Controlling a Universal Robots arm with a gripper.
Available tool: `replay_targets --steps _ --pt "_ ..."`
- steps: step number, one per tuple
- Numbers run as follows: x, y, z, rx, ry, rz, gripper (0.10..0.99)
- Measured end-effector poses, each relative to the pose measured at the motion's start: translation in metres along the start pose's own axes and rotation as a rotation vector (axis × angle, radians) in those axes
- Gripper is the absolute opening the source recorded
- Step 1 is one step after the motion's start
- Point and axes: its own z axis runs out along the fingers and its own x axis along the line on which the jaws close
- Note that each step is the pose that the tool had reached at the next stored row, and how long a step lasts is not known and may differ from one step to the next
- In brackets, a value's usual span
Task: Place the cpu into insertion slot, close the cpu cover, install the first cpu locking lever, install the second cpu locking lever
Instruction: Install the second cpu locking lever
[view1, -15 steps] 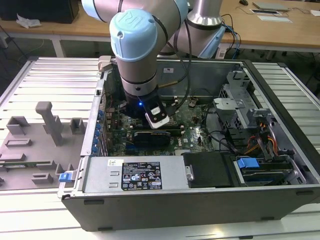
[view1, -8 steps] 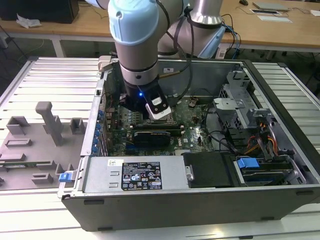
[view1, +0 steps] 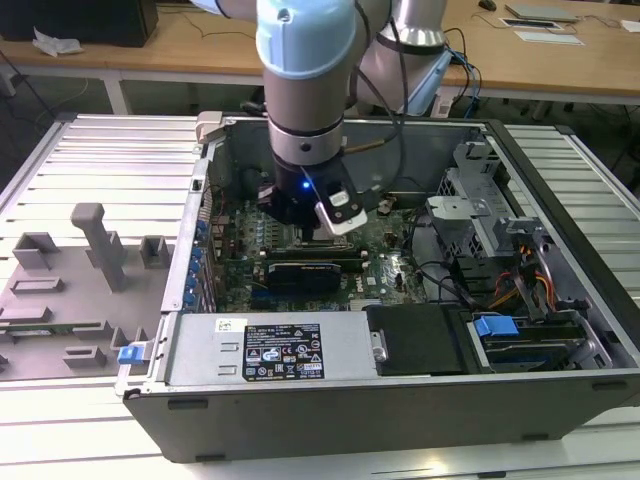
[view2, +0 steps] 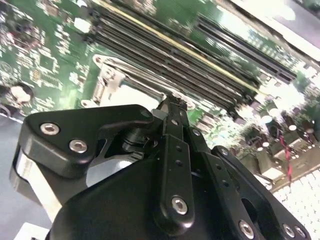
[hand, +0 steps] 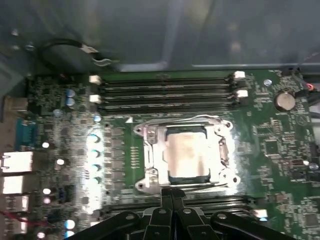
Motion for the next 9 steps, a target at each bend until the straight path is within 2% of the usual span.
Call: replay_targets --steps 2,4,8,9 --pt "-0.0074 0.0012 0.0006 0.01 0.0047 0.0 0.106" --pt "-0.01 0.0052 0.0015 0.02 0.0048 0.0 0.106" --pt "-0.0124 0.0199 0.0045 0.046 0.0038 -0.002 0.106" --pt "-0.0132 0.0276 0.0061 0.057 0.0031 -0.002 0.106"
